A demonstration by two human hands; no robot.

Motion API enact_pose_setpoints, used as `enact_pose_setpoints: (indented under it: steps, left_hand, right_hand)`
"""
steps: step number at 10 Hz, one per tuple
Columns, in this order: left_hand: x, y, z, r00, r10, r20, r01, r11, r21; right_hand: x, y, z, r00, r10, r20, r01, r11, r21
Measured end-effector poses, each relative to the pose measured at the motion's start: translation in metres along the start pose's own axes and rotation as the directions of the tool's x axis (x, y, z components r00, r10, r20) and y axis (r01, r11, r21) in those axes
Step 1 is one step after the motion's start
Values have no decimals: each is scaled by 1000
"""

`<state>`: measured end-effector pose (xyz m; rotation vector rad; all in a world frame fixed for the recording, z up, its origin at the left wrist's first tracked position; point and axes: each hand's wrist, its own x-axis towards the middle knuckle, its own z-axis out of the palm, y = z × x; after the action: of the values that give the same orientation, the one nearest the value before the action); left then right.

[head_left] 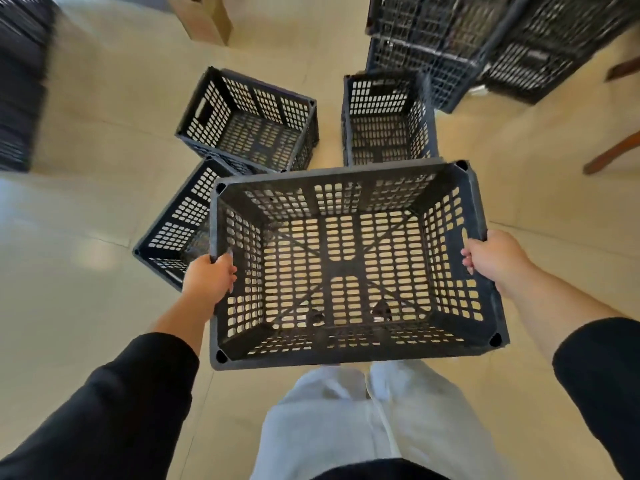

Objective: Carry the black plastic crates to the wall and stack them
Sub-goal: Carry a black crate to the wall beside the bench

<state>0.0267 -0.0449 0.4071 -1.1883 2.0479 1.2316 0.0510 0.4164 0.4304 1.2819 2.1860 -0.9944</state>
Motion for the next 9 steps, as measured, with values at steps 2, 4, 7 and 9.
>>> enact_pose_setpoints:
  steps: [2,4,7,9]
  left_hand:
    - [-52,4,-27,998,23,-54,-28,995,-91]
    - [-114,-15,-26,989,-44,-141,8,969,-247]
    - [-224,-109,-19,920,-257,-294,55,831,-554]
    - [-303,-205,-11,842,-436,-318,84,688,-721]
  right_hand:
    - [-12,-45,-39,989,-119,89,121,992,-19]
    - [-12,-89,-67,940,-276,199,303,945,-125]
    - [-55,-158,-64,768,-462,444,622,704,-343]
    - [-114,-165,-15,596,-528,605,787,532,-311]
